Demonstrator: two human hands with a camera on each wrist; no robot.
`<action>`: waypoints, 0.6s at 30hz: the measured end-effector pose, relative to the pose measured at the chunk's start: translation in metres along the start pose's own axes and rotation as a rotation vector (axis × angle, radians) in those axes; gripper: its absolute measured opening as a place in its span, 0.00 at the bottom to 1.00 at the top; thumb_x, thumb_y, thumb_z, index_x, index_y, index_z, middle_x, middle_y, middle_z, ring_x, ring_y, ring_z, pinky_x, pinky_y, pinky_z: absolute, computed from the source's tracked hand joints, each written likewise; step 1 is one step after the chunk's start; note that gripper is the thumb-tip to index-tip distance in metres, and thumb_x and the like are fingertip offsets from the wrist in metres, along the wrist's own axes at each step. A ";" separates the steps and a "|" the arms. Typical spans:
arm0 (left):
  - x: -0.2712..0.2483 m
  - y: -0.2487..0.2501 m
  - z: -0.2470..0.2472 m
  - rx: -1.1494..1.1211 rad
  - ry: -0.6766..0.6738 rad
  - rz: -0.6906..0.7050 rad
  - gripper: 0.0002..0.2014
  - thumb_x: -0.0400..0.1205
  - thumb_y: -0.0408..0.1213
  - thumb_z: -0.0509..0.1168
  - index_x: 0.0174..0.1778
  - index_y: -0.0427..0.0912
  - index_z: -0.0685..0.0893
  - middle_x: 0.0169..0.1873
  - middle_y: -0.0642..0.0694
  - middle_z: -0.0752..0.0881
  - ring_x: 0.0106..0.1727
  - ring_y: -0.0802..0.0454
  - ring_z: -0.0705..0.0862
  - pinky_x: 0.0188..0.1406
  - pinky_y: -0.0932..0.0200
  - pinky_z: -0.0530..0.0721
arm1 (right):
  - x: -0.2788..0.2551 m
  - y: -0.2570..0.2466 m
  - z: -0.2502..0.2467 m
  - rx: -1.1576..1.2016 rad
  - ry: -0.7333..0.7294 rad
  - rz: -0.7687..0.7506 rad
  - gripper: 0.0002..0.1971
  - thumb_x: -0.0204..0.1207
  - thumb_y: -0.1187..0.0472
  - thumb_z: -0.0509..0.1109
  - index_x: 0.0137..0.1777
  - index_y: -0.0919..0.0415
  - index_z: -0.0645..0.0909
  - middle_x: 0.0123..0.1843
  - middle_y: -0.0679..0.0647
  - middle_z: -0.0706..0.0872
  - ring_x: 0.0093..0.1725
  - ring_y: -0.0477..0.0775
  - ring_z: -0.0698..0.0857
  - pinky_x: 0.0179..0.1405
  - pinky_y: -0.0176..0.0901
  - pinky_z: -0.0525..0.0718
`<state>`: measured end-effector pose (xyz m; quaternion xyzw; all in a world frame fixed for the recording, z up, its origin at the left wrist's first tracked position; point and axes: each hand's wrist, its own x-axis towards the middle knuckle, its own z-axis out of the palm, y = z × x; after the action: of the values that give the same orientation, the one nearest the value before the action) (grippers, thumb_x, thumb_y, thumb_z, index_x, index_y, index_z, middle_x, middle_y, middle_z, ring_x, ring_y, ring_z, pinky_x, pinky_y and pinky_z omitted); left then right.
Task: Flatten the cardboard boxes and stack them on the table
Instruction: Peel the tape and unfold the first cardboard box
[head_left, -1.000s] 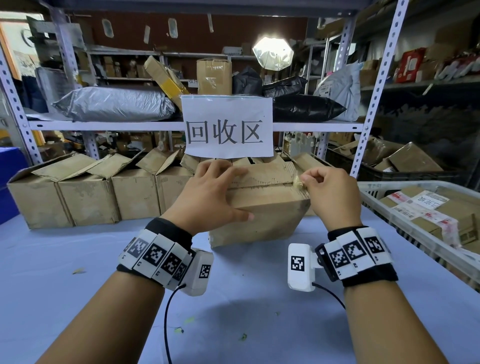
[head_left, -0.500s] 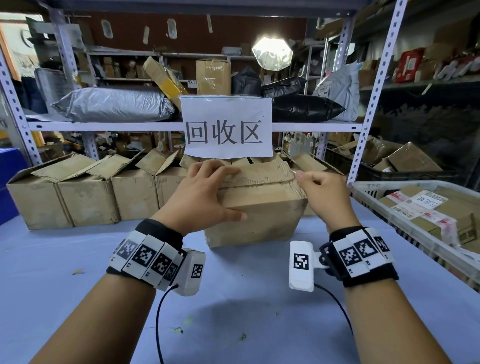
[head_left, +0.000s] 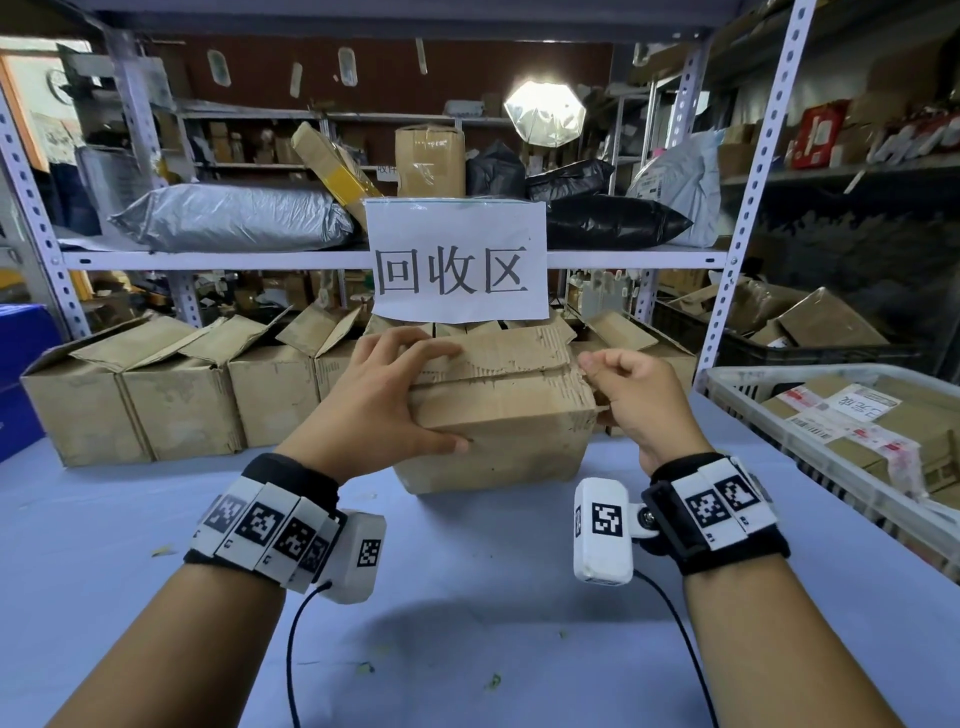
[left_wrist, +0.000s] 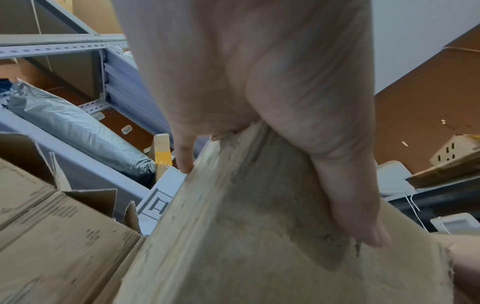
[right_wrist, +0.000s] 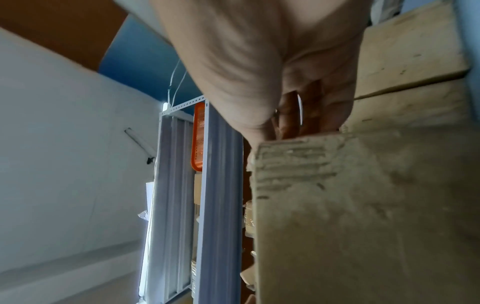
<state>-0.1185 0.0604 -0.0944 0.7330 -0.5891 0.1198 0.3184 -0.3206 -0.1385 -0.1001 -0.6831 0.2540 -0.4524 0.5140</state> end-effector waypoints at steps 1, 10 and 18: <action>0.000 0.000 -0.002 0.013 -0.012 -0.005 0.51 0.55 0.74 0.73 0.78 0.70 0.69 0.70 0.65 0.65 0.74 0.62 0.56 0.77 0.52 0.61 | -0.002 0.001 0.002 0.003 0.004 -0.013 0.08 0.81 0.53 0.75 0.42 0.54 0.89 0.38 0.53 0.91 0.36 0.48 0.86 0.31 0.42 0.85; 0.000 0.017 -0.007 0.348 -0.085 -0.070 0.59 0.55 0.77 0.62 0.84 0.66 0.52 0.78 0.49 0.65 0.84 0.45 0.58 0.85 0.32 0.36 | -0.013 -0.010 0.017 0.064 -0.060 0.003 0.23 0.88 0.47 0.61 0.35 0.53 0.89 0.36 0.48 0.92 0.35 0.44 0.88 0.35 0.39 0.85; 0.005 0.028 0.002 0.247 -0.074 -0.026 0.61 0.57 0.78 0.68 0.87 0.63 0.52 0.82 0.50 0.60 0.85 0.47 0.56 0.87 0.37 0.50 | -0.022 -0.018 0.022 0.116 -0.216 -0.052 0.15 0.74 0.44 0.74 0.49 0.55 0.90 0.42 0.48 0.93 0.37 0.40 0.88 0.30 0.35 0.83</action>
<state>-0.1434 0.0517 -0.0842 0.7781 -0.5717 0.1601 0.2051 -0.3131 -0.1044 -0.0923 -0.7035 0.1528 -0.4035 0.5648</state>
